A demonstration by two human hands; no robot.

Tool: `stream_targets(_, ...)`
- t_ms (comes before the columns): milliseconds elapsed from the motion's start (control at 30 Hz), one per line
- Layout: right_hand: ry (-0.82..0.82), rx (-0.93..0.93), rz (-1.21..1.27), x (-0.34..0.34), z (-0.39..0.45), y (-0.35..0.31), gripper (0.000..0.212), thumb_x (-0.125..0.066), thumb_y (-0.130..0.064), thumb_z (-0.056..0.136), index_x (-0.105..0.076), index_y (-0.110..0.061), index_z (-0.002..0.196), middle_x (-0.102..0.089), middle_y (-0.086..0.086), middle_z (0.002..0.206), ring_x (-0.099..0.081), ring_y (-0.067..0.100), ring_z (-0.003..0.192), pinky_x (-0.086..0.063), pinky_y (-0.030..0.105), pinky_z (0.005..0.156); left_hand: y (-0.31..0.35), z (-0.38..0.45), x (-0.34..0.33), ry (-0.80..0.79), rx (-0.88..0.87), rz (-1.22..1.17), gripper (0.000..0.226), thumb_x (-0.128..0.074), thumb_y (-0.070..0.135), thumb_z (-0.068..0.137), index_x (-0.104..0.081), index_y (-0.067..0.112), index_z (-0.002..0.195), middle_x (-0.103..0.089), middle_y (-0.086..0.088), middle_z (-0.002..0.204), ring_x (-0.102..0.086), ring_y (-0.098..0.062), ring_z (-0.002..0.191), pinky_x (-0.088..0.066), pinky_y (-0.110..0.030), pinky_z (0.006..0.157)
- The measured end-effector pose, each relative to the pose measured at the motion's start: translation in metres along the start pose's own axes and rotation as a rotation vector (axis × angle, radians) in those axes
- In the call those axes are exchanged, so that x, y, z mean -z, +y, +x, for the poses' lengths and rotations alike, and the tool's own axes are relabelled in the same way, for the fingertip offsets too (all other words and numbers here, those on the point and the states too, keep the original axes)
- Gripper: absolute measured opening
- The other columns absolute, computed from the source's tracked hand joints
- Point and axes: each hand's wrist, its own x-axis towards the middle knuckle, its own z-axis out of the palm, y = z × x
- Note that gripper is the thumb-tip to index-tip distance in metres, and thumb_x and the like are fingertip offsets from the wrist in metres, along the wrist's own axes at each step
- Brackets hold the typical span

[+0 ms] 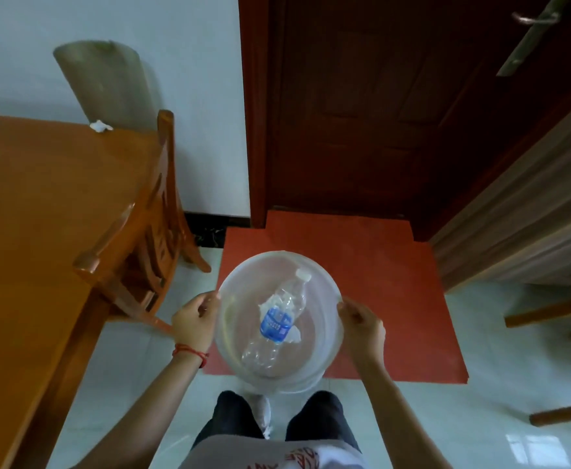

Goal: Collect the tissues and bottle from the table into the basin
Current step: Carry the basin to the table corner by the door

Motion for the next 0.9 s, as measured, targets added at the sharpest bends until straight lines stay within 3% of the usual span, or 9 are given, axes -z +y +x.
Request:
stream_targets(100,-0.021,0.015,-0.002,-0.011,0.042,-0.019,0.015,-0.062,-0.011,0.083,-0.071,-0.019,0.091,-0.063,-0.015,0.075,-0.058,0.002,0.066,-0.042,0.003,0.050,0.021,0.033,-0.015,0.041,0.004,0.024,0.020,-0.059,0.021,0.083,-0.069,0.004,0.086,-0.070,-0.014,0.078,-0.058,-0.026,0.071,-0.040,-0.026,0.065)
stream_targets(233,-0.060,0.021,-0.043,-0.028,0.107,-0.036,0.017,-0.061,-0.013,0.083,-0.071,-0.020,0.095,-0.062,-0.019,0.074,-0.058,0.001,0.065,-0.044,0.007,0.053,0.043,0.076,-0.040,0.095,0.082,-0.008,0.021,-0.059,0.021,0.083,-0.069,0.002,0.088,-0.066,-0.010,0.077,-0.054,-0.020,0.074,-0.036,-0.025,0.068)
stream_targets(367,-0.152,0.087,-0.022,-0.044,0.176,-0.060,0.022,-0.061,-0.013,0.083,-0.070,-0.033,0.079,-0.063,-0.018,0.067,-0.058,-0.002,0.056,-0.045,0.014,0.056,0.063,0.121,-0.067,0.175,0.091,-0.031,0.028,-0.059,0.028,0.080,-0.069,0.002,0.078,-0.061,-0.011,0.066,-0.053,-0.024,0.066,-0.035,-0.027,0.064)
stream_targets(467,-0.232,0.113,-0.045,-0.055,0.228,-0.079,0.015,-0.061,-0.015,0.083,-0.071,-0.023,0.091,-0.062,-0.022,0.074,-0.057,-0.016,0.063,-0.042,0.001,0.055,0.079,0.149,-0.085,0.209,0.121,-0.039,0.017,-0.058,0.018,0.085,-0.069,0.006,0.086,-0.063,-0.009,0.070,-0.056,-0.025,0.067,-0.040,-0.029,0.069)
stream_targets(567,-0.293,0.161,-0.094,-0.066,0.275,-0.098,0.017,-0.061,-0.018,0.084,-0.069,-0.021,0.098,-0.062,-0.023,0.078,-0.057,-0.018,0.069,-0.041,0.000,0.058,0.090,0.176,-0.098,0.233,0.147,-0.051,0.017,-0.056,0.019,0.086,-0.069,0.010,0.091,-0.065,-0.009,0.075,-0.060,-0.027,0.072,-0.050,-0.038,0.073)
stream_targets(633,-0.342,0.164,-0.117,-0.076,0.304,-0.111,0.017,-0.060,-0.020,0.084,-0.069,-0.022,0.099,-0.062,-0.023,0.079,-0.060,-0.010,0.070,-0.043,0.005,0.061,0.098,0.193,-0.106,0.271,0.170,-0.033,0.016,-0.055,0.019,0.086,-0.068,0.011,0.092,-0.066,-0.010,0.078,-0.060,-0.027,0.074,-0.051,-0.041,0.076)
stream_targets(733,-0.391,0.160,-0.126,-0.097,0.339,-0.127,0.020,-0.060,-0.021,0.084,-0.068,-0.021,0.102,-0.066,-0.016,0.082,-0.063,0.002,0.078,-0.049,0.024,0.076,0.107,0.217,-0.113,0.324,0.224,-0.038,0.020,-0.055,0.022,0.086,-0.068,0.009,0.096,-0.069,-0.014,0.086,-0.060,-0.028,0.075,-0.053,-0.042,0.078)
stream_targets(900,-0.472,0.186,-0.159,-0.148,0.394,-0.146,0.022,-0.061,-0.020,0.084,-0.068,-0.019,0.105,-0.072,0.001,0.097,-0.066,0.013,0.085,-0.052,0.032,0.082,0.114,0.264,-0.118,0.385,0.273,-0.031,0.021,-0.054,0.014,0.086,-0.066,0.005,0.101,-0.067,-0.009,0.091,-0.057,-0.022,0.076,-0.049,-0.035,0.076)
